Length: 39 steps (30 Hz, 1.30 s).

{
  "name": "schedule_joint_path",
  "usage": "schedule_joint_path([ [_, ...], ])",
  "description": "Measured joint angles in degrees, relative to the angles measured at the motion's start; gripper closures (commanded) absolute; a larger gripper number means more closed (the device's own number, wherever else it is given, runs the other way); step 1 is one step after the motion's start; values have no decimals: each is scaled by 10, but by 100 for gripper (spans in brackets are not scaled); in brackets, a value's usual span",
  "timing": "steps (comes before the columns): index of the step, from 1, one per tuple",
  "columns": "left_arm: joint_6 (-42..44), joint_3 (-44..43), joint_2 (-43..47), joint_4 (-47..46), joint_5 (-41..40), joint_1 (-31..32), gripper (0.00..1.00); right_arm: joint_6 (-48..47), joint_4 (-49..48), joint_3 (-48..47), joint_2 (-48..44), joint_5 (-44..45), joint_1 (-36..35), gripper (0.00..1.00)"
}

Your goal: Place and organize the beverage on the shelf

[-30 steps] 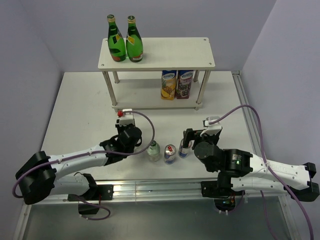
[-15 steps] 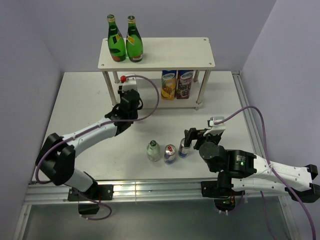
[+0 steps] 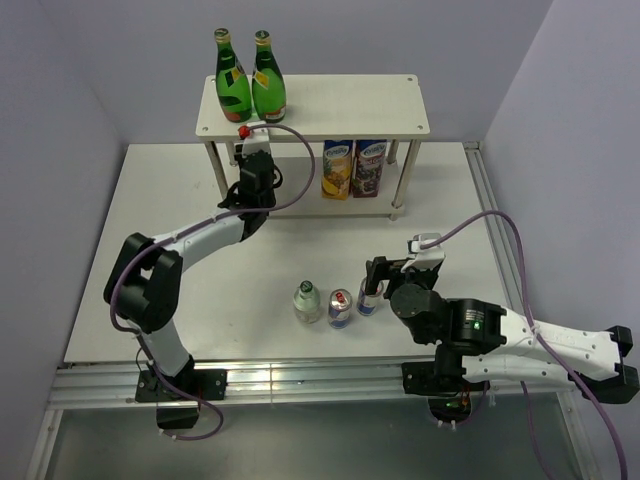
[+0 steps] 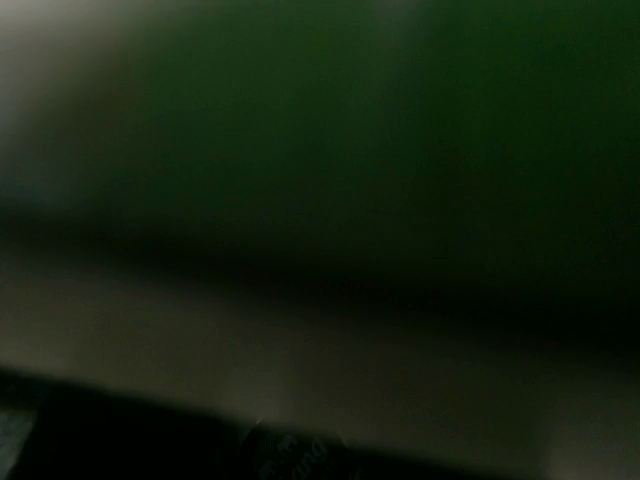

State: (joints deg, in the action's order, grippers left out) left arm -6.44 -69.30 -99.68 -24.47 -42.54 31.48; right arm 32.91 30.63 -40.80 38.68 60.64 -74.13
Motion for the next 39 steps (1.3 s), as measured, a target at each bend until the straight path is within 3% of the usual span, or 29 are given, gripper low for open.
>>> schedule_joint_path([
  [11,13,-2,-31,-94,-4,-8,100,-3,0,0,30,2,0,4],
  [25,8,57,-46,-225,-21,-9,100,-4,0,0,37,4,0,4],
  [28,8,57,-53,-242,-30,-9,80,-3,1,0,39,4,0,4],
  [29,8,57,-56,-247,-34,-9,63,-3,1,0,39,4,0,4],
  [30,8,57,-57,-249,-36,-9,54,-3,1,0,39,4,0,4],
  [35,7,51,-63,-259,-44,-9,34,-3,1,0,39,5,0,4],
  [39,6,48,-66,-259,-49,-9,31,-3,1,0,39,6,0,4],
])
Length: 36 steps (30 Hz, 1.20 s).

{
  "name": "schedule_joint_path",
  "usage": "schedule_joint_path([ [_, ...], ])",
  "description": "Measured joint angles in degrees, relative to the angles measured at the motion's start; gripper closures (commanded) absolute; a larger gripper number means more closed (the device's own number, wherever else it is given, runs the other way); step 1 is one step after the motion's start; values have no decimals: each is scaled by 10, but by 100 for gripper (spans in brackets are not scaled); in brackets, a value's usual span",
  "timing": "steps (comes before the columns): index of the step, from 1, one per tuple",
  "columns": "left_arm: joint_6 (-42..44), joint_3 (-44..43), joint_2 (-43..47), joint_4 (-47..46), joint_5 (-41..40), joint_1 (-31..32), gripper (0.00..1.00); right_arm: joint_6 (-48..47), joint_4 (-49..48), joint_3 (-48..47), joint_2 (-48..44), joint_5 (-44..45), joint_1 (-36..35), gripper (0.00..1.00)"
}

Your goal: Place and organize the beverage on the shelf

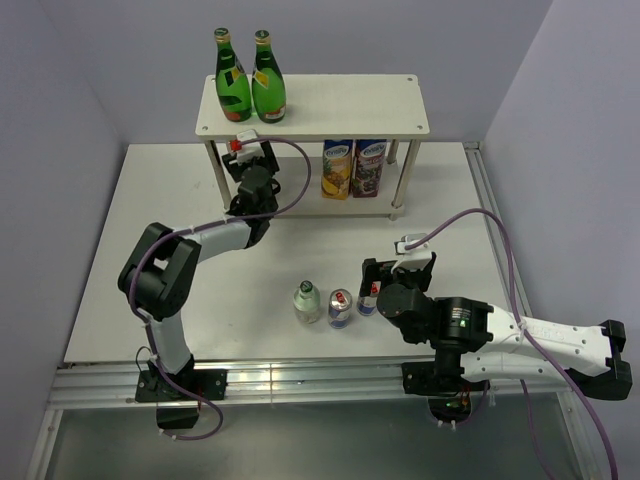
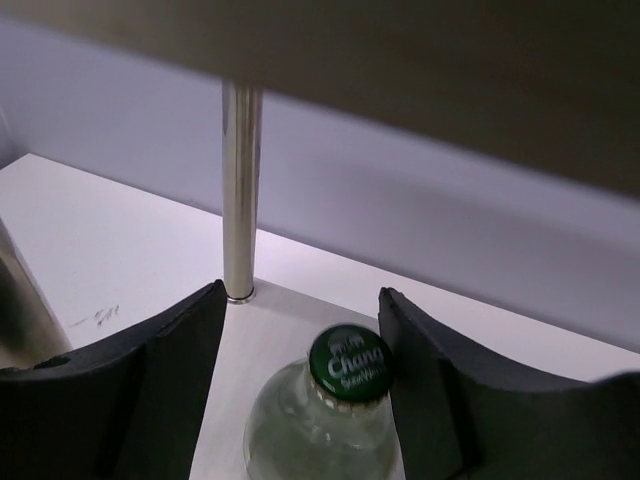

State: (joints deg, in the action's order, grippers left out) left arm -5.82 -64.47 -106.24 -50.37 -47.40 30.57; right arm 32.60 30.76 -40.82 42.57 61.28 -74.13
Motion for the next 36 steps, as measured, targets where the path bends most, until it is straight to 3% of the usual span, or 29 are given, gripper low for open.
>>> schedule_joint_path([
  [10,0,-3,-1,1,-3,0,21,3,1,0,0,2,0,4],
  [11,0,-3,-1,2,-3,0,2,4,1,0,0,2,0,4],
  [12,0,-3,-1,2,-3,0,1,4,1,0,0,2,0,4],
  [17,-8,-5,3,14,1,1,1,4,1,0,-1,2,0,4],
  [25,-28,31,61,116,17,15,1,6,1,0,-9,2,0,4],
  [32,-50,74,158,233,41,43,1,6,1,0,-13,4,0,4],
  [36,-57,116,259,274,38,95,1,6,1,0,-13,5,0,4],
])
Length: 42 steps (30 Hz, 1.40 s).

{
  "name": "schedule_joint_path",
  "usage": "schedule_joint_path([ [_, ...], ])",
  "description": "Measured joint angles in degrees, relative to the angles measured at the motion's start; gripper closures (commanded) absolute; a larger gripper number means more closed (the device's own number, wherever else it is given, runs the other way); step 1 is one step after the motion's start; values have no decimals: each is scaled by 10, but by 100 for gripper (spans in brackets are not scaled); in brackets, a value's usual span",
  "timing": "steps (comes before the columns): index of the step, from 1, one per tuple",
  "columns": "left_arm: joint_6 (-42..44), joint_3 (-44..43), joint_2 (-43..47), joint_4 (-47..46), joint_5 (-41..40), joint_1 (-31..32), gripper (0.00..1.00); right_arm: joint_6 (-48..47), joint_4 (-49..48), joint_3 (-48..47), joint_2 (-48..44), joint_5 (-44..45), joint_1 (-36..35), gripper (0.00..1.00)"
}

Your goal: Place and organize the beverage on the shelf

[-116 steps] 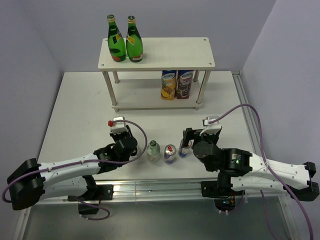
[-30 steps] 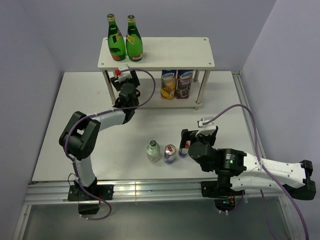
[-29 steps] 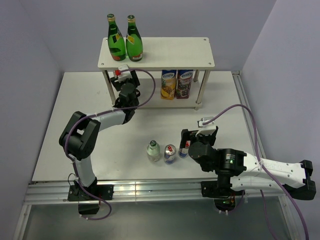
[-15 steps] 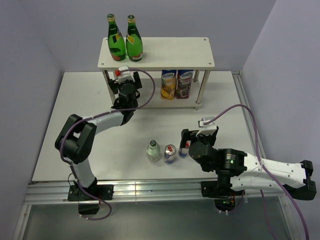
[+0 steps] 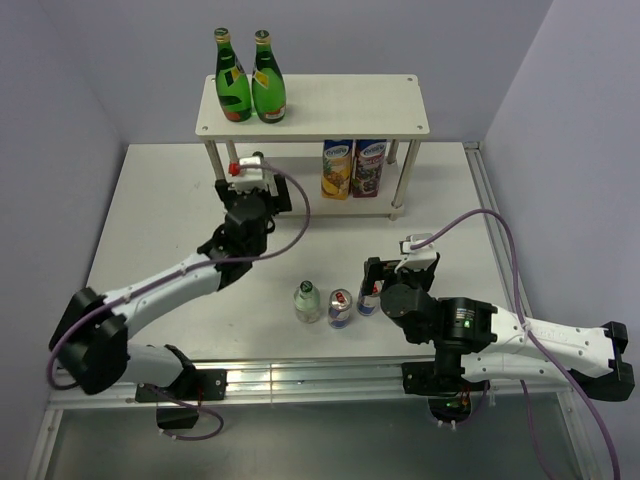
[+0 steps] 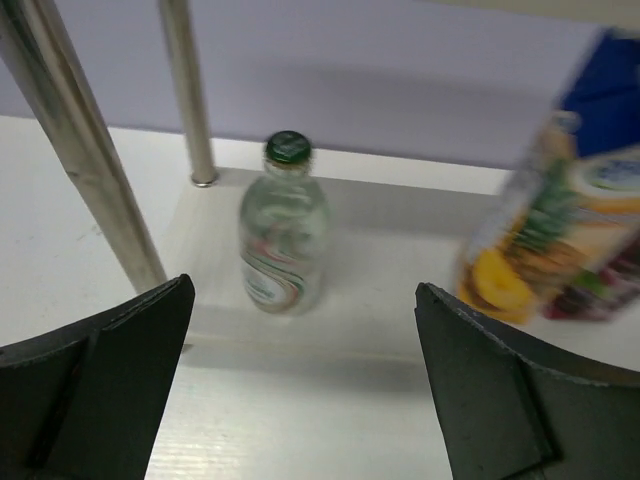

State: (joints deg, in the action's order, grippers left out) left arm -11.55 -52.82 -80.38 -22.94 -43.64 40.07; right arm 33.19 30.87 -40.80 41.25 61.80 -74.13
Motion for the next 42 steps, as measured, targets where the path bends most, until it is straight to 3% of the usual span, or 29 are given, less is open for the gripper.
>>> schedule_joint_path([
  [4,-19,66,98,22,-12,74,6,0,0,0,-3,1,0,4],
  [10,-131,176,261,134,10,156,4,2,1,0,-7,2,0,4],
  [16,-182,284,374,142,63,225,3,5,2,0,-7,5,0,4],
  [26,-198,296,267,80,73,330,2,17,9,0,-7,12,0,4],
  [35,-199,274,163,50,26,359,3,17,9,2,-7,12,0,4],
  [39,-202,261,121,36,-22,368,7,17,9,10,-7,12,0,4],
  [42,-205,249,94,35,-57,374,18,18,9,11,-7,12,0,4],
])
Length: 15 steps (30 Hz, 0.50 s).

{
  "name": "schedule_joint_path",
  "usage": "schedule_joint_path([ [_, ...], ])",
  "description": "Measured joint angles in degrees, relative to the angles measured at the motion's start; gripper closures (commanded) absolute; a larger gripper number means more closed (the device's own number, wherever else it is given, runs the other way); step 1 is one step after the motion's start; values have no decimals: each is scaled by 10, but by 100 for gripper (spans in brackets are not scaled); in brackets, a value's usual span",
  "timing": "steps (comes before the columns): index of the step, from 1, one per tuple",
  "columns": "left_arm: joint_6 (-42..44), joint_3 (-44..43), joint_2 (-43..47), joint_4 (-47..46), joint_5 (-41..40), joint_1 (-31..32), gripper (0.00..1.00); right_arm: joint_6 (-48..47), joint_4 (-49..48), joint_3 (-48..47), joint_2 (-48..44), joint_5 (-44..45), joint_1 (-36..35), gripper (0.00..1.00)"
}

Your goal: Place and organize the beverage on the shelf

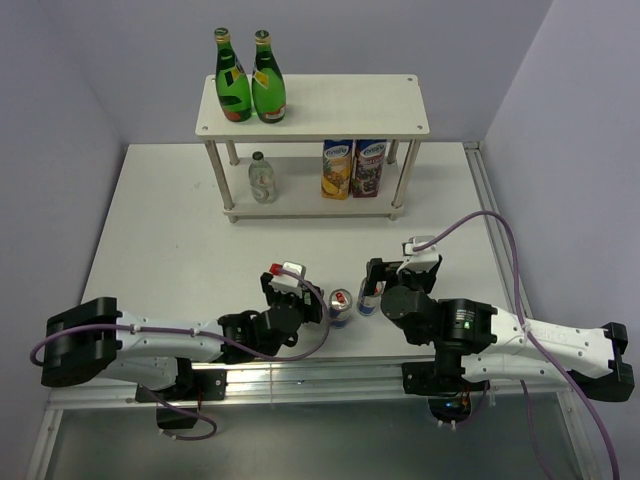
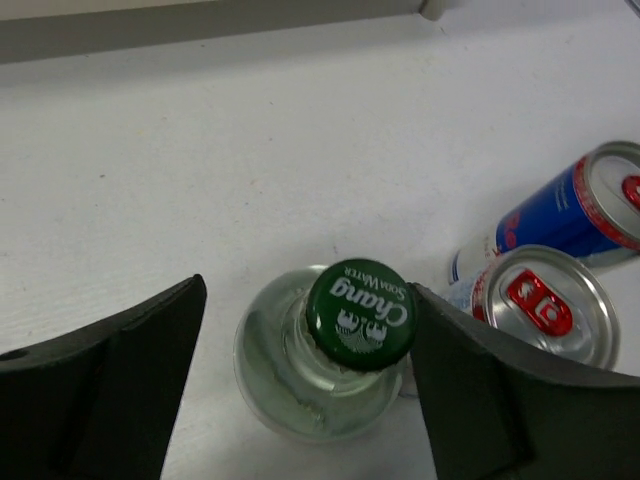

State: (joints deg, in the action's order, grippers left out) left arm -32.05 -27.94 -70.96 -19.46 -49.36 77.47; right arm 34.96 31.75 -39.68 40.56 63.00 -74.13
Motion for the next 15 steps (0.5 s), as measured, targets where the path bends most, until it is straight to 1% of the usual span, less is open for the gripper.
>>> schedule_joint_path([
  [1,-2,-5,-8,0,-11,1,27,0,0,0,0,0,0,4],
  [4,-4,-17,-24,-8,-39,5,37,0,0,0,0,0,0,4],
  [7,-3,-24,-32,-12,-63,8,51,0,0,0,0,0,0,4],
  [9,-2,-28,-37,-12,-72,8,56,0,0,0,0,0,0,4],
  [12,-1,-38,-49,-11,-86,9,69,0,0,0,0,0,0,4],
  [13,-1,-42,-52,-9,-90,10,82,0,0,0,0,0,0,4],
  [14,-1,-44,-55,-8,-94,10,88,0,-1,1,0,0,0,4],
  [15,-1,-47,-57,-6,-98,11,97,0,-1,1,0,0,0,4],
])
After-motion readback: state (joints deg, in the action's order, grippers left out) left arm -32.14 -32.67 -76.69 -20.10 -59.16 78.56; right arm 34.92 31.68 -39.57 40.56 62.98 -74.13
